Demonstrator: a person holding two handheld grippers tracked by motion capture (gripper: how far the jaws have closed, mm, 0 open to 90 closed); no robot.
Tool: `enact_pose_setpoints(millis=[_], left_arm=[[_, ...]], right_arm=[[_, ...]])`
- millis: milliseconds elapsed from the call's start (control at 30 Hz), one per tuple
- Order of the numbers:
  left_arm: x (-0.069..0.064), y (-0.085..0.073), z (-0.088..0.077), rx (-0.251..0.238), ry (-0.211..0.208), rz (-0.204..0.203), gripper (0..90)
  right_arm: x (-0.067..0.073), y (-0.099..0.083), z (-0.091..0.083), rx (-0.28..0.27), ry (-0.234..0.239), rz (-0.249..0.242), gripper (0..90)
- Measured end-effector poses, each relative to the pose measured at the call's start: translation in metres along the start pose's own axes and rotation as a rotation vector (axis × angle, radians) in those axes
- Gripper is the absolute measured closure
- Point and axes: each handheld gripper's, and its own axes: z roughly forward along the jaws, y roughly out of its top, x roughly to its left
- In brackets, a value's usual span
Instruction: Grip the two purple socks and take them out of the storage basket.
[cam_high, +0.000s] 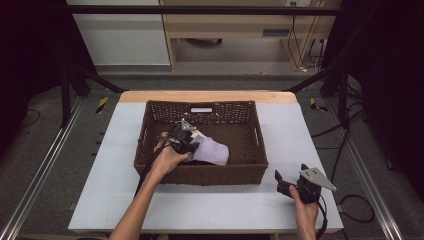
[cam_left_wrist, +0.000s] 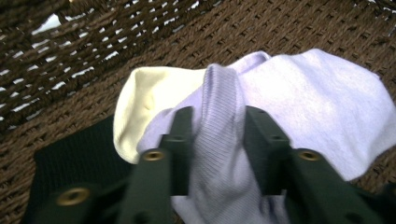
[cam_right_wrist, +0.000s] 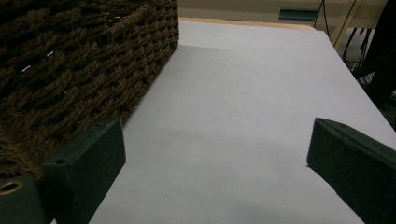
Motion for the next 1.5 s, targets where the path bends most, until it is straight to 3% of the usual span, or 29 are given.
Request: enact_pose_setpoints(millis=[67,167,200,433,600,833,1000,1200,1367,1500], left_arm=[[0.000,0.001,-0.001,-0.005,-0.004,0.003,75.5],[0.000,0.001,-0.004,-0.020,-0.013,0.003,78.4],[0.001,0.002,-0.007,-0.049,-0.018,-0.005,80.4],[0.002,0.004,-0.017,-0.148,-0.041,-0.019,81.3],[0.005,0.004,-0.028,-0.269,-0.061,-0.046,81.3],[0.006,0.009,-0.037,-0.357,-0.086,-0.064,81.4],[0.004,0.016,-0.060,-0.451,-0.095,-0.065,81.4],[0.002,0.022,-0.083,-0.527,-0.104,-0.066,81.6],[-0.002,0.024,-0.104,-0.573,-0.116,-0.068,81.7],[-0.009,0.023,-0.120,-0.607,-0.130,-0.046,81.7]], right_arm=[[0.000,0.000,0.000,0.000,-0.001,0.000,4.9],[0.000,0.000,0.000,-0.001,0.000,0.001,4.9],[0.000,0.000,0.000,0.001,-0.002,0.001,4.9],[0.000,0.000,0.000,0.003,-0.001,0.003,4.9],[0.000,0.000,0.000,0.005,0.005,0.006,4.9],[-0.001,0.000,0.001,0.007,0.009,0.011,4.9],[-0.001,0.000,0.001,0.006,0.008,0.010,4.9],[-0.001,0.000,0.001,0.005,0.006,0.008,4.9],[-0.001,0.000,0.001,0.005,0.006,0.009,4.9],[-0.001,0.000,0.001,0.006,0.007,0.010,4.9]])
